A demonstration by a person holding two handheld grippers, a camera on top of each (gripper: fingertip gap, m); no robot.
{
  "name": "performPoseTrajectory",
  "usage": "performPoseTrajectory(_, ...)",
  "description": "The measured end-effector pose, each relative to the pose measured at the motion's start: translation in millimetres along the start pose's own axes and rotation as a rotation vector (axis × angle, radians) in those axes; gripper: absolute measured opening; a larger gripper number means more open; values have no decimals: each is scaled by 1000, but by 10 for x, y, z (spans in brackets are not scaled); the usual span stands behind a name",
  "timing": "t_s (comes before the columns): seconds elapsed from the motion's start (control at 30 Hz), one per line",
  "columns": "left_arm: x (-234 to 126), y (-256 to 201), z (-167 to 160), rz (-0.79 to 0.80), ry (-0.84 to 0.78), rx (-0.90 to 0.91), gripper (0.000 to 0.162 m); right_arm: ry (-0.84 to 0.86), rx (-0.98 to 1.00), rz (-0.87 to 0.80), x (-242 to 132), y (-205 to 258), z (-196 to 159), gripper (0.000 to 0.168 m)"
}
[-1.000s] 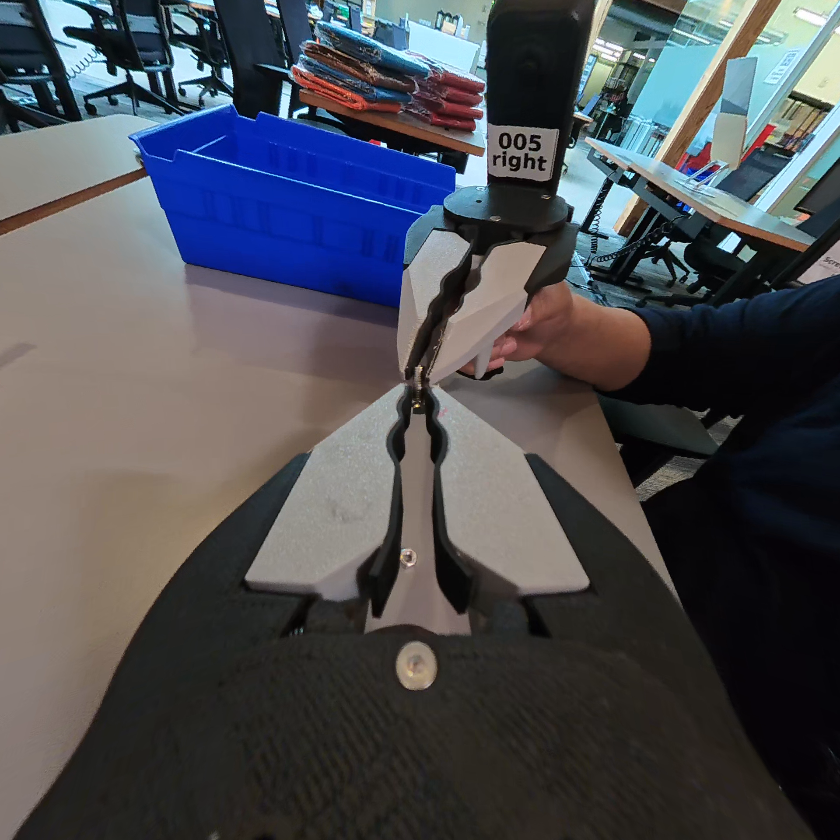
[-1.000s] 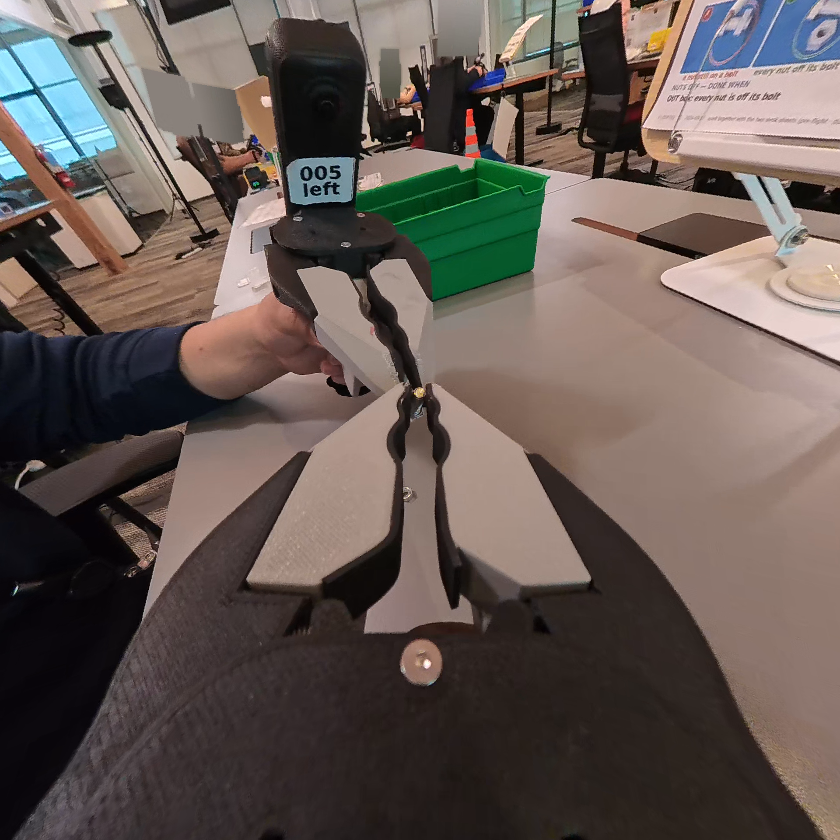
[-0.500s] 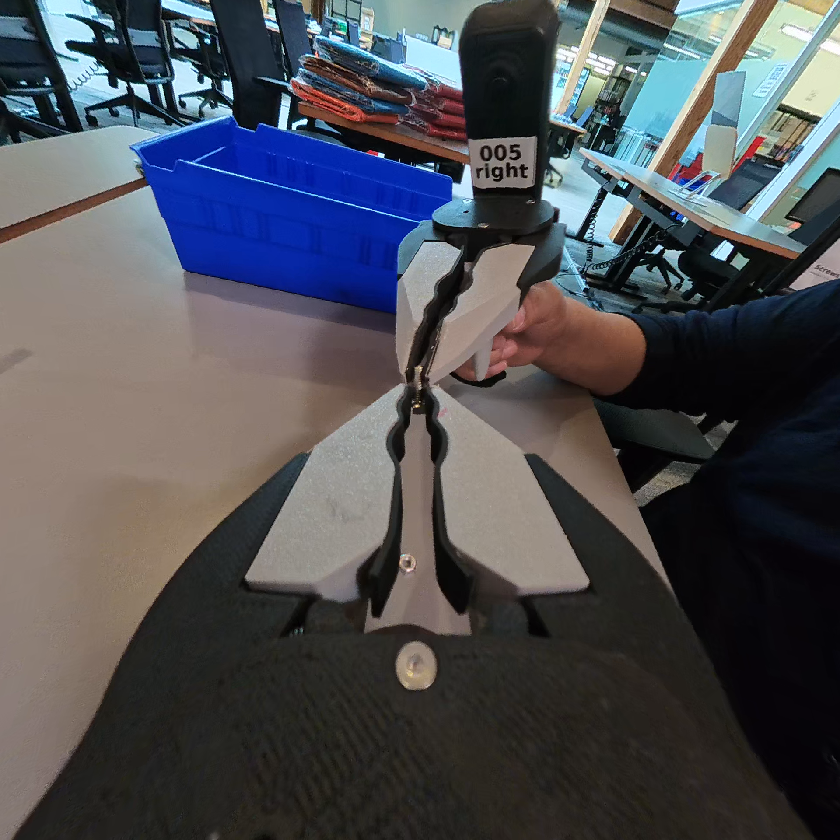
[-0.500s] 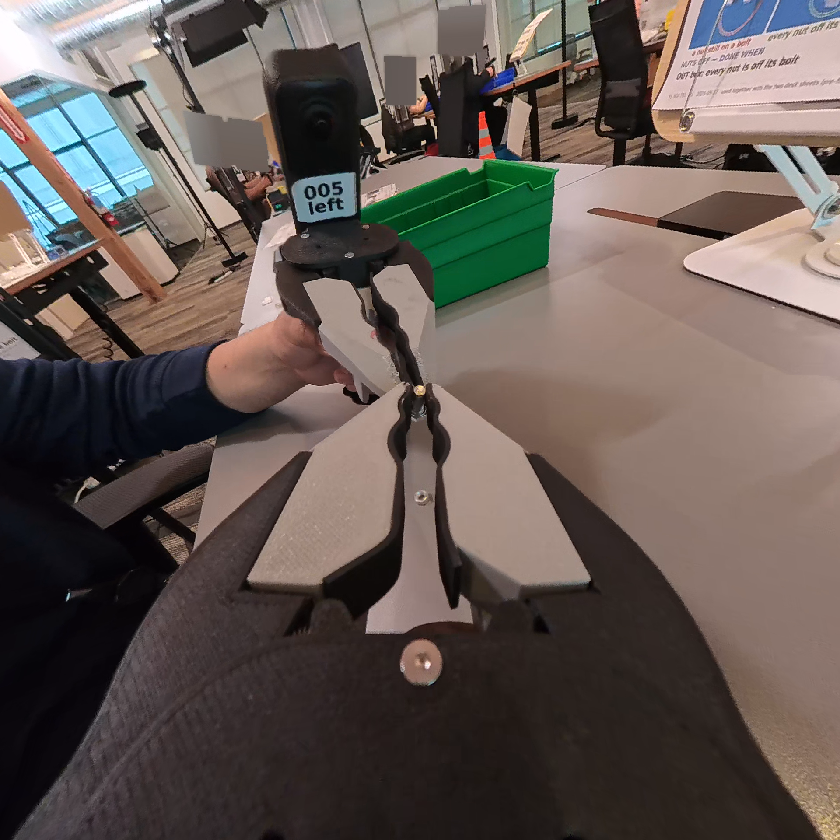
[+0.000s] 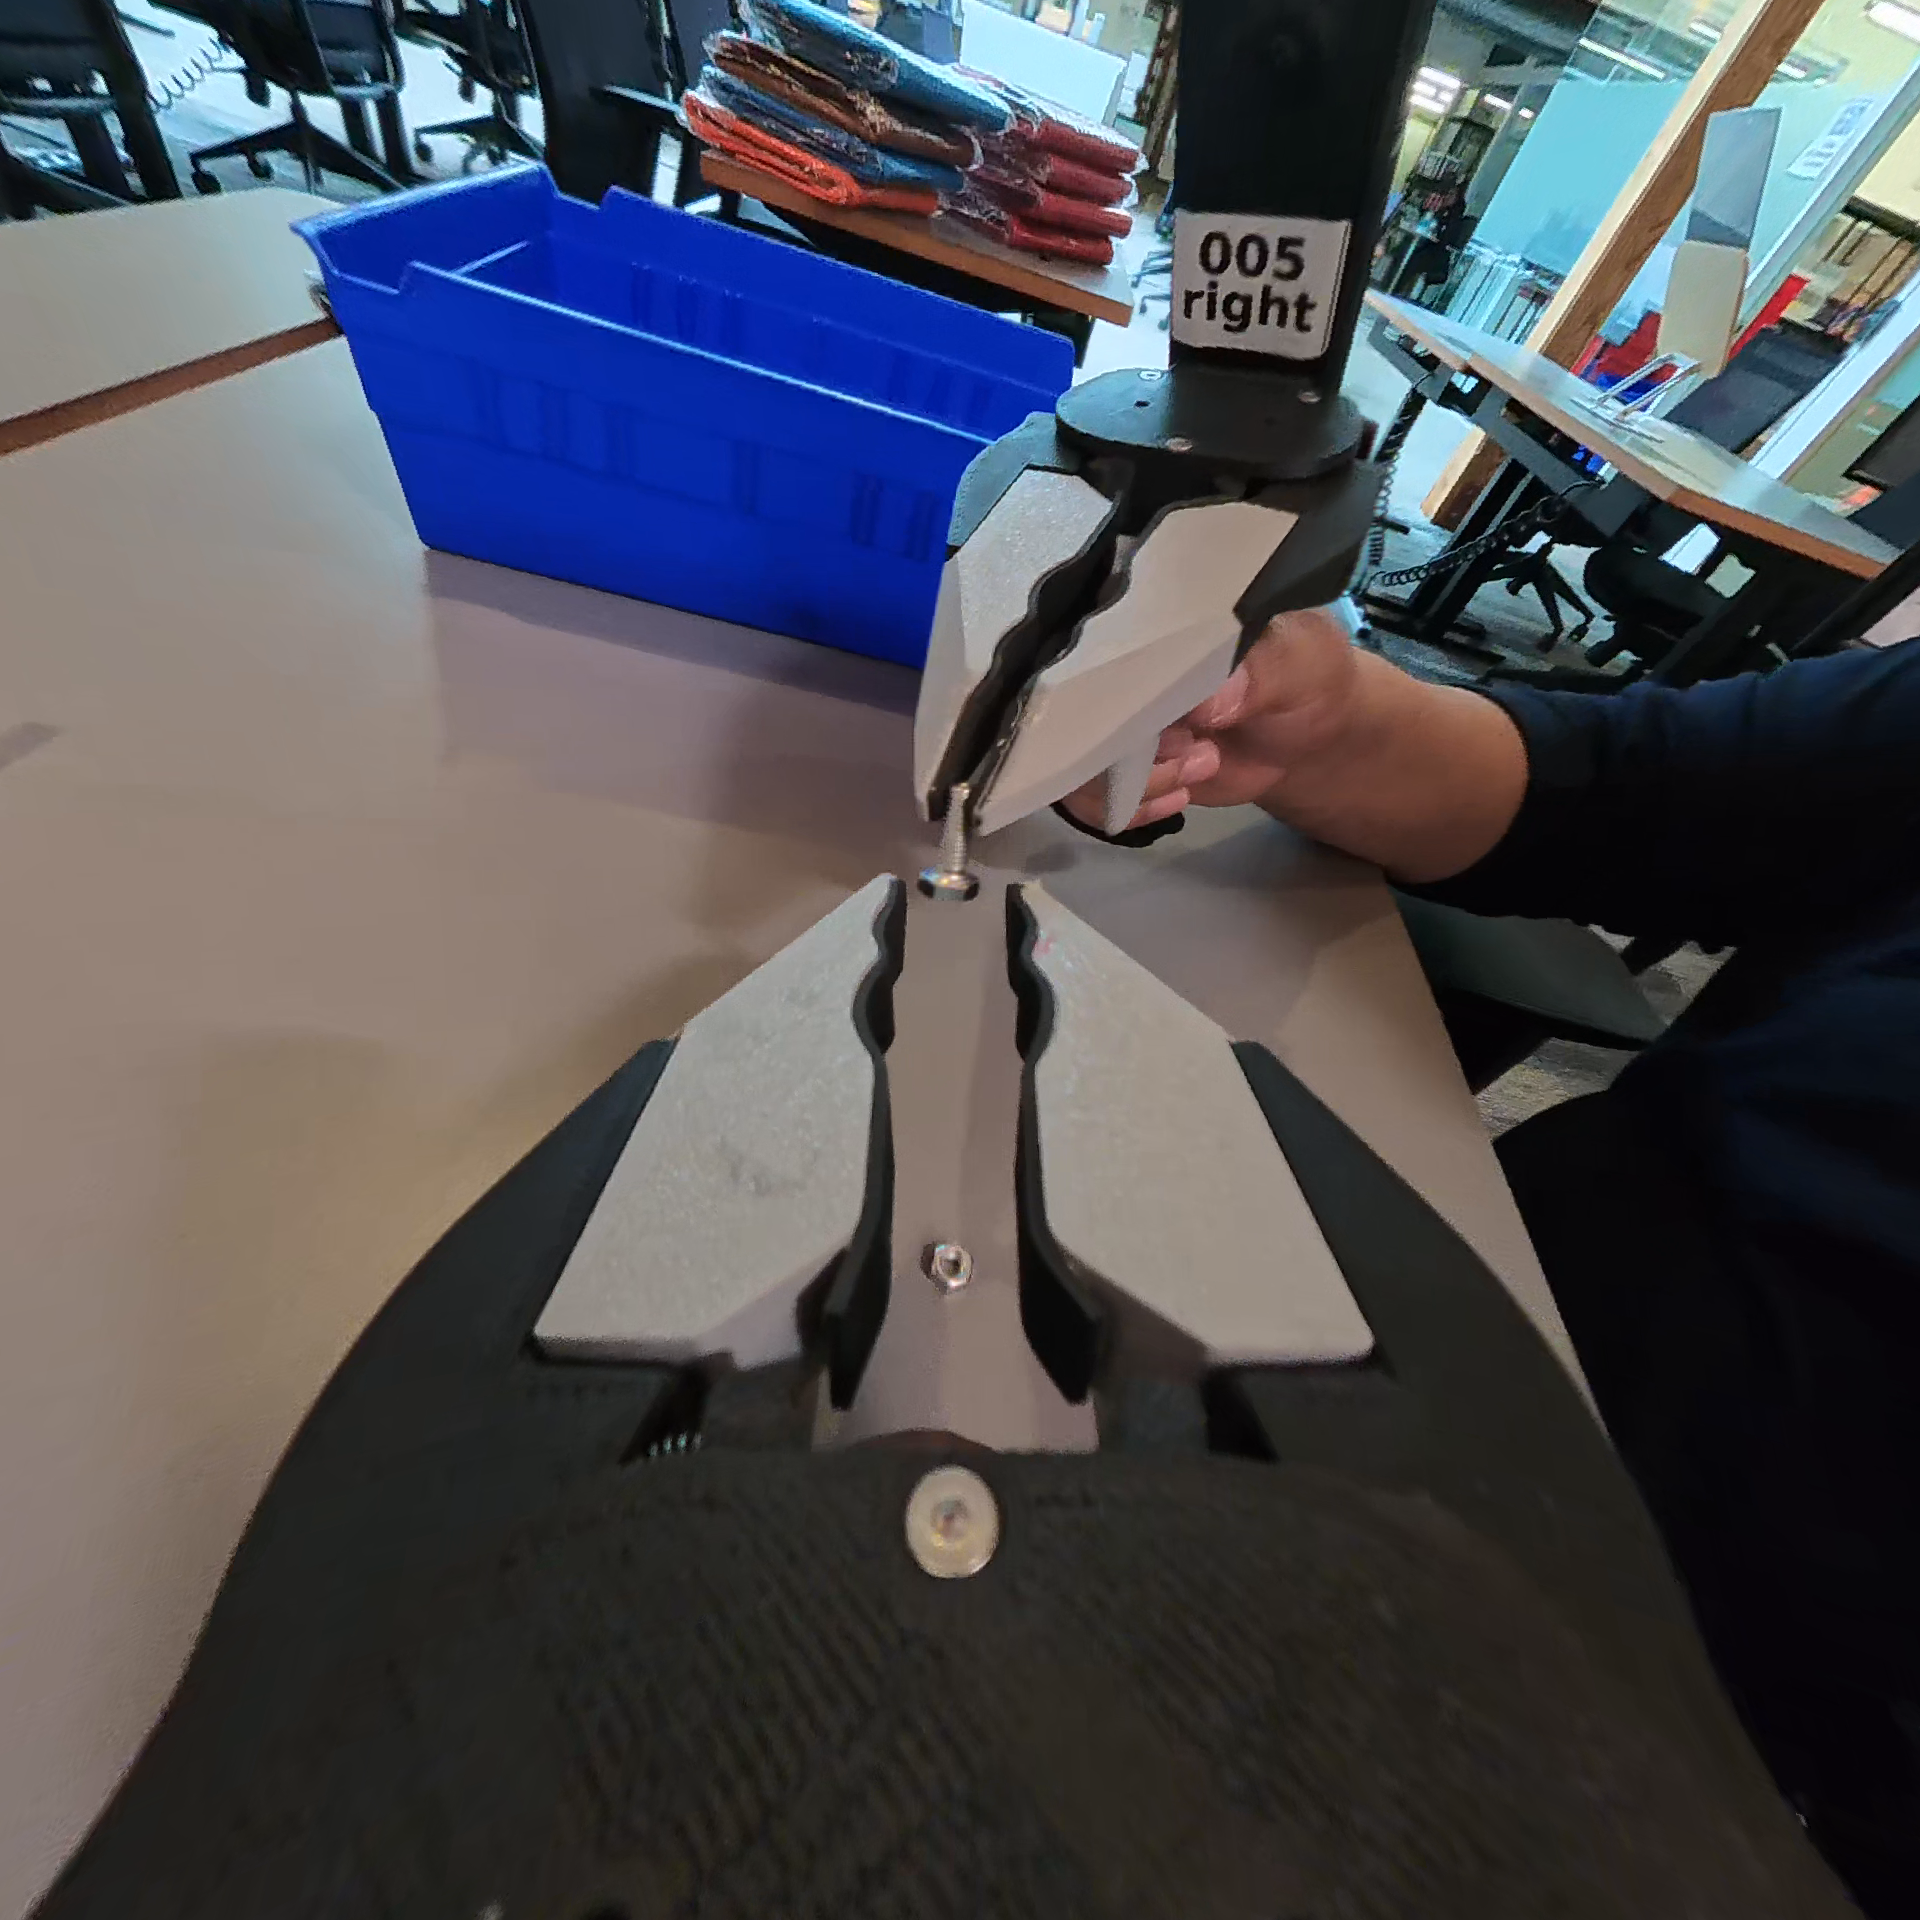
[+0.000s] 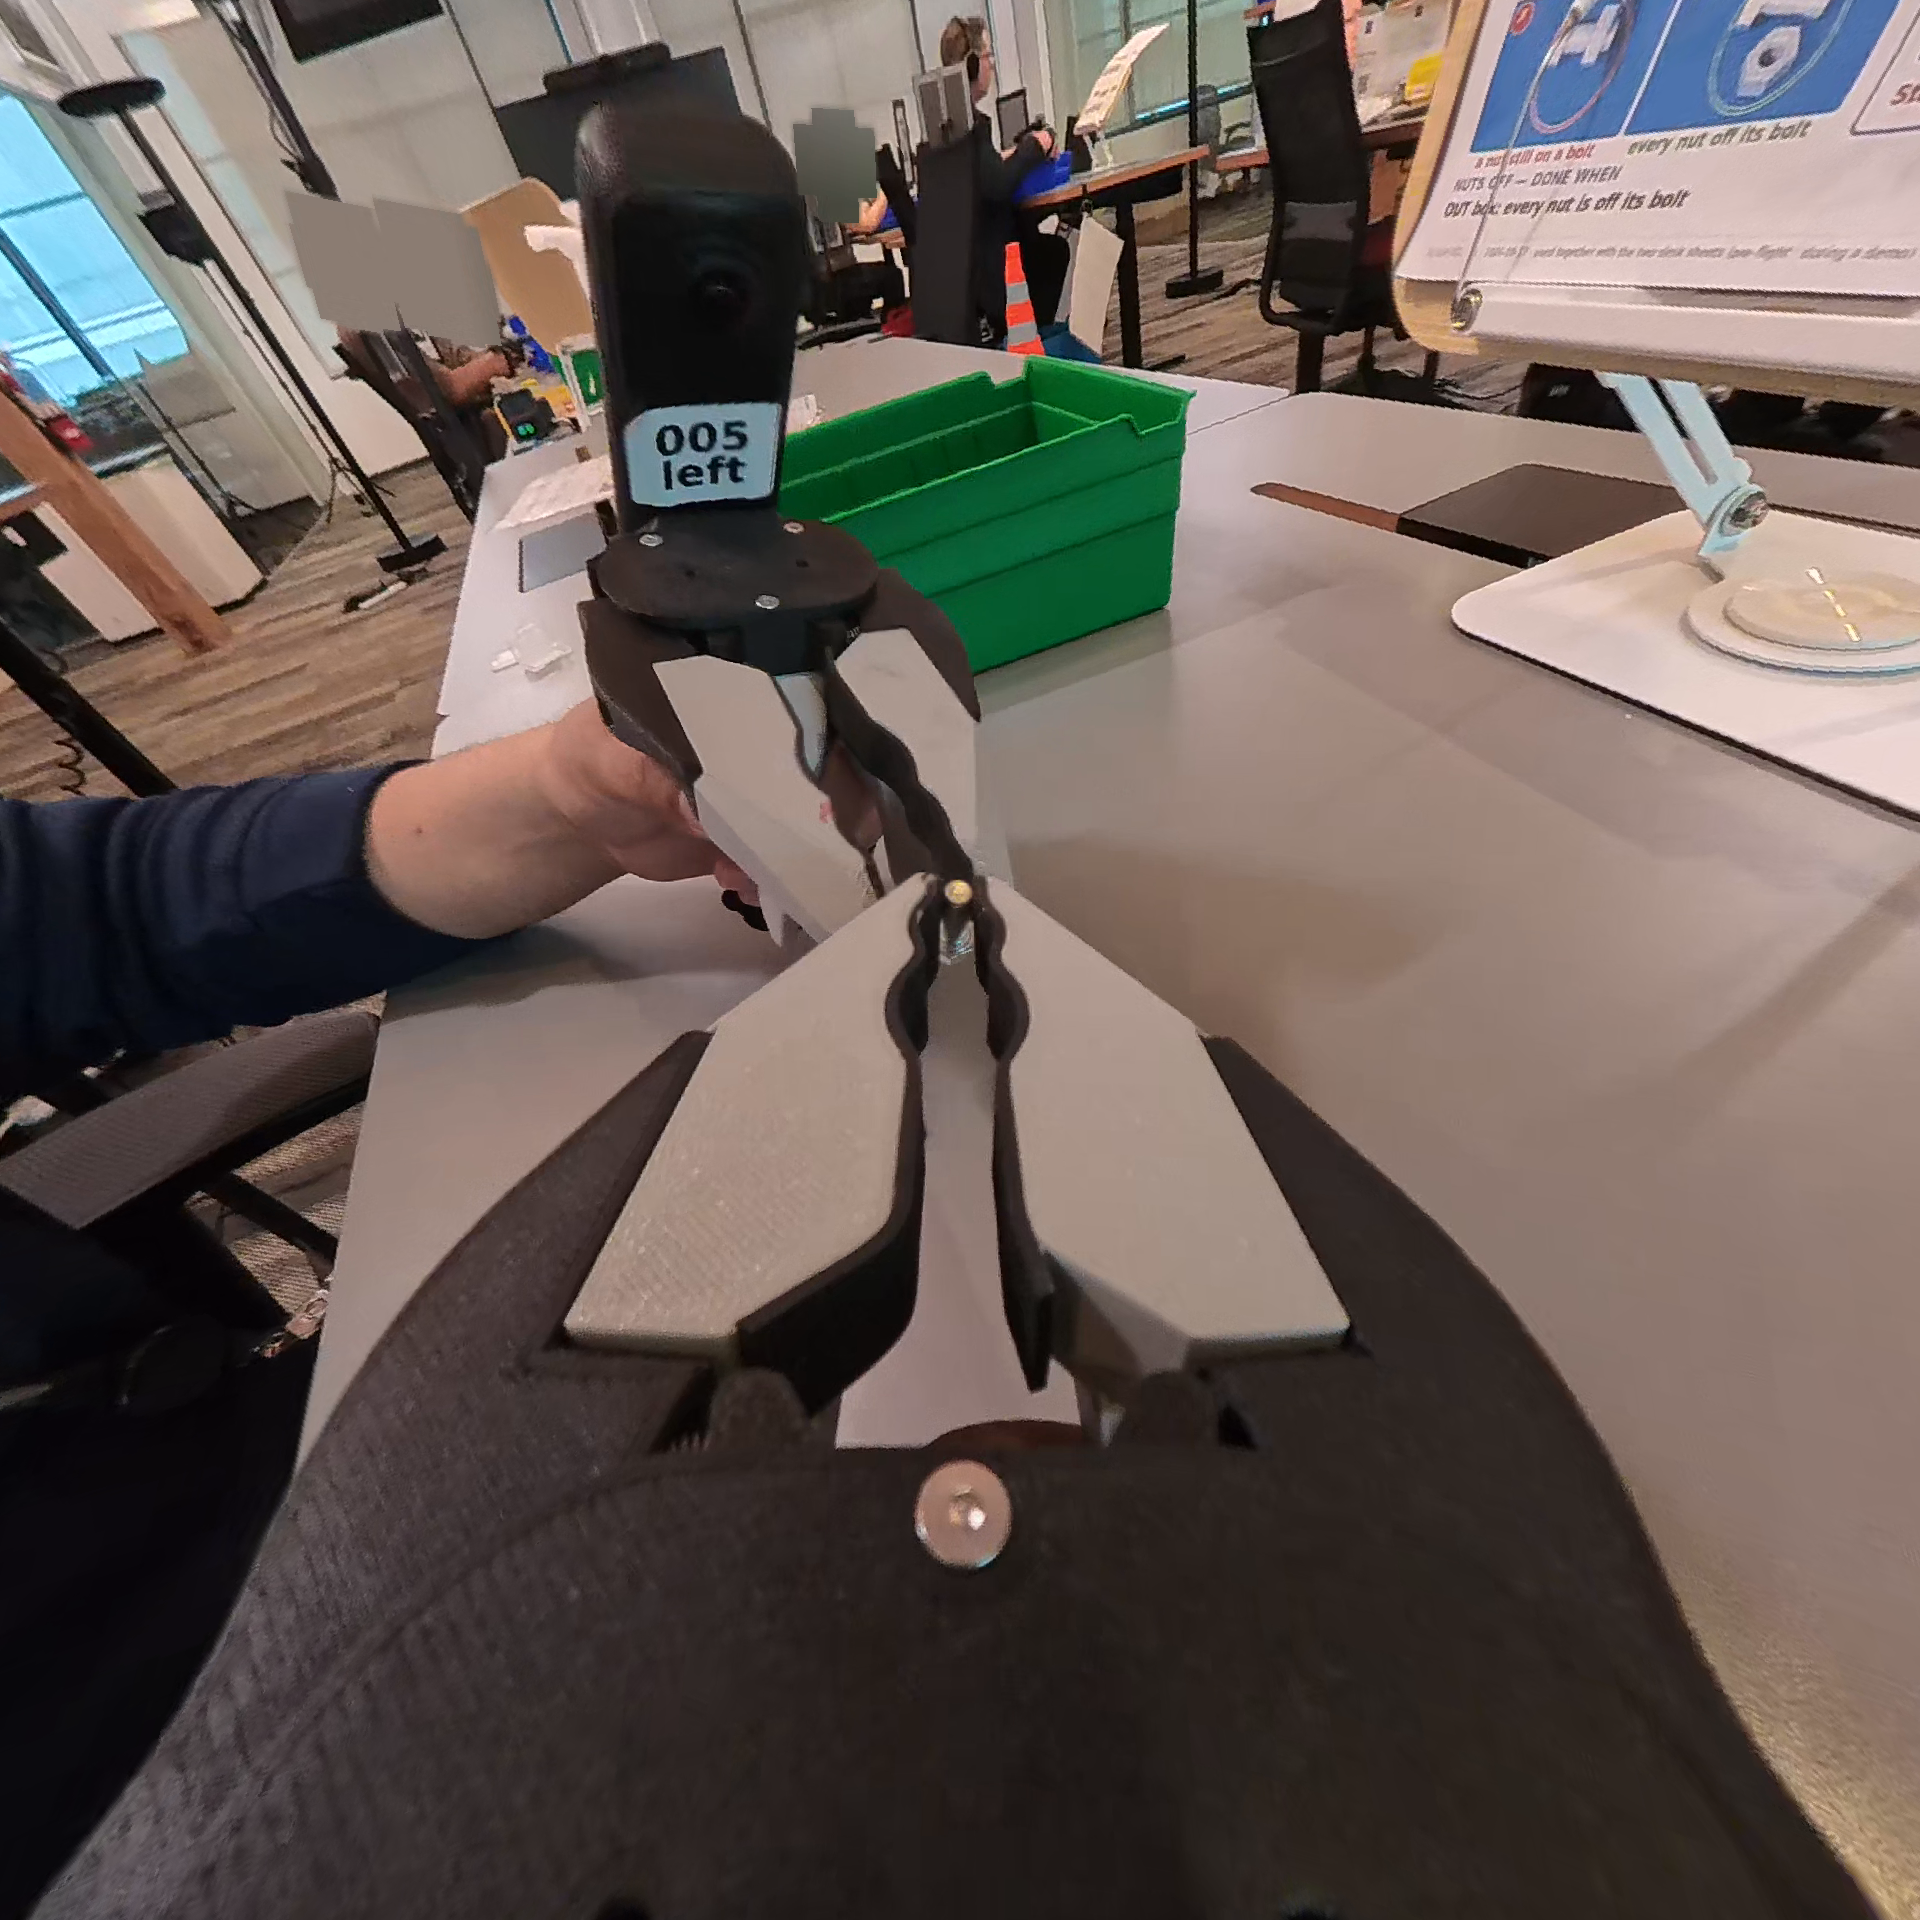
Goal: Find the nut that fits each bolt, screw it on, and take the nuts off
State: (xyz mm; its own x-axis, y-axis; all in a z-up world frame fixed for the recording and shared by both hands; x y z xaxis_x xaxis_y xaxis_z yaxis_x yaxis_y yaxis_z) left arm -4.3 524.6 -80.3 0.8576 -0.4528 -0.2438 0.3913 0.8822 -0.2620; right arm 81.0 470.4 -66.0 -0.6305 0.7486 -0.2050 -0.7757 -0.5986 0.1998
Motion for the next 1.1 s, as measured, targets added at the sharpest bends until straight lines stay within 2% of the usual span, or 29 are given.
performPoseTrajectory(0.27, 35, -5, -4, 17, -2, 4, 17, 1, 4, -29, 32, -10, -5, 3)
performPoseTrajectory(0.47, 27, 19, -1, 49, -10, 7, 9, -12, 7, -37, 31, -3, 13, 2)
performPoseTrajectory(1.1, 35, 20, 0, 37, -25, -8, 11, -20, 15, -51, 32, -8, 13, 3)
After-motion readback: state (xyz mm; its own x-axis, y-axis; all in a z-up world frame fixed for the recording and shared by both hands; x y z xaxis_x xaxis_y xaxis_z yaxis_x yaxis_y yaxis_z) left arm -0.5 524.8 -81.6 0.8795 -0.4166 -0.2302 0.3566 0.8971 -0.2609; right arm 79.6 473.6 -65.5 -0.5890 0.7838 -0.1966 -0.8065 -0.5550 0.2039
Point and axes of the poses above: each gripper's, where its closed fingertips meet, x out along the fingers, z out of its top, y = z × x across the jaws, the point moved 6 cm from there along -x, back along the fingers, and after that the axes turned 3 degrees about -z, right-handed, at the moved point
